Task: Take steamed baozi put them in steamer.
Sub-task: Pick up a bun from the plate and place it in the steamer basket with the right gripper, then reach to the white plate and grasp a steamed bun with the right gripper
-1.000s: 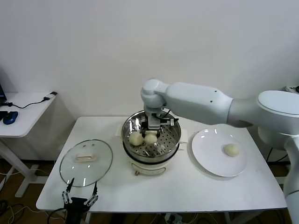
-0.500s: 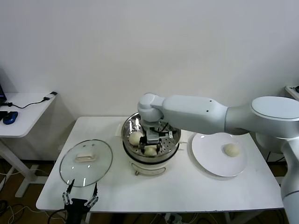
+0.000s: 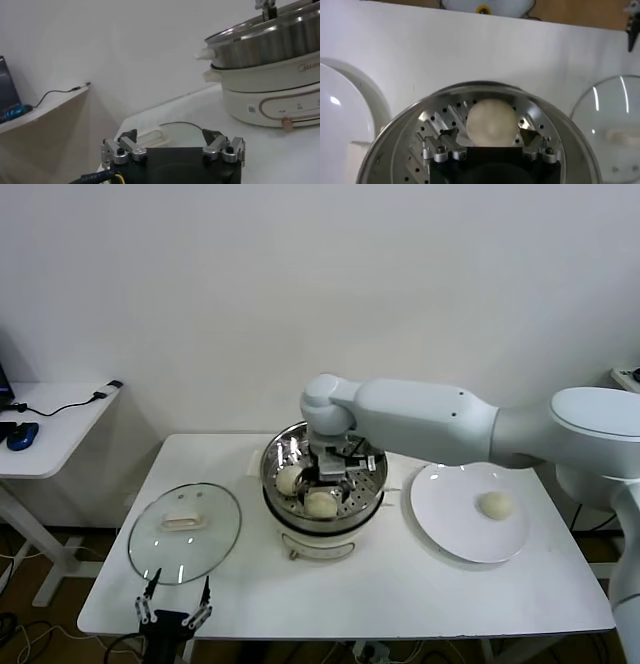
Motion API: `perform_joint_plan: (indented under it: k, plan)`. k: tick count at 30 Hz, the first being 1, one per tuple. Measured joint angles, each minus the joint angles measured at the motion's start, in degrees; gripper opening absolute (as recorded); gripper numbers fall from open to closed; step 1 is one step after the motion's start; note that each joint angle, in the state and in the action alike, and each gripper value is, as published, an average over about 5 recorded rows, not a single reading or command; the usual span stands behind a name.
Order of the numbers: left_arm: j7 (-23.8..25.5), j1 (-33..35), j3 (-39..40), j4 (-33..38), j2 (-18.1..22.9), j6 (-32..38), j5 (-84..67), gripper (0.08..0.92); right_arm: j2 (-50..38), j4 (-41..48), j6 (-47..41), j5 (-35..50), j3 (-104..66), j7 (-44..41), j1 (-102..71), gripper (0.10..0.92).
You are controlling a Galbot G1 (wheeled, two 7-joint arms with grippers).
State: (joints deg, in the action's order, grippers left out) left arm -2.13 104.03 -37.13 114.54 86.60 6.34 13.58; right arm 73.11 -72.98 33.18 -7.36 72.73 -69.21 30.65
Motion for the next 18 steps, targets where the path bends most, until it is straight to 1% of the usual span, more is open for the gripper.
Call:
perform_joint_plan:
  k: [3, 6, 13, 18]
  plan:
    - [0.0, 0.0, 0.2, 0.1, 0.0, 0.0, 0.1, 0.823, -1.7, 1.3, -1.9, 2.3, 0.1, 0.9, 2.2, 0.823]
    - [0.0, 0.0, 0.5, 0.3, 0.0, 0.0, 0.1, 0.823, -4.3, 2.3, -5.7, 6.0, 1.5, 2.5, 4.9, 0.823]
    - [0.1, -0.3, 0.9, 0.8, 0.0, 0.0, 0.2, 0.823, -13.4, 3.4, -21.1, 18.3, 6.0, 6.1, 9.6, 0.823]
    - [0.1, -0.3, 1.0, 1.4, 0.0, -0.2, 0.1, 0.823, -21.2, 4.1, -30.8, 22.8, 5.8, 6.5, 8.4, 0.823]
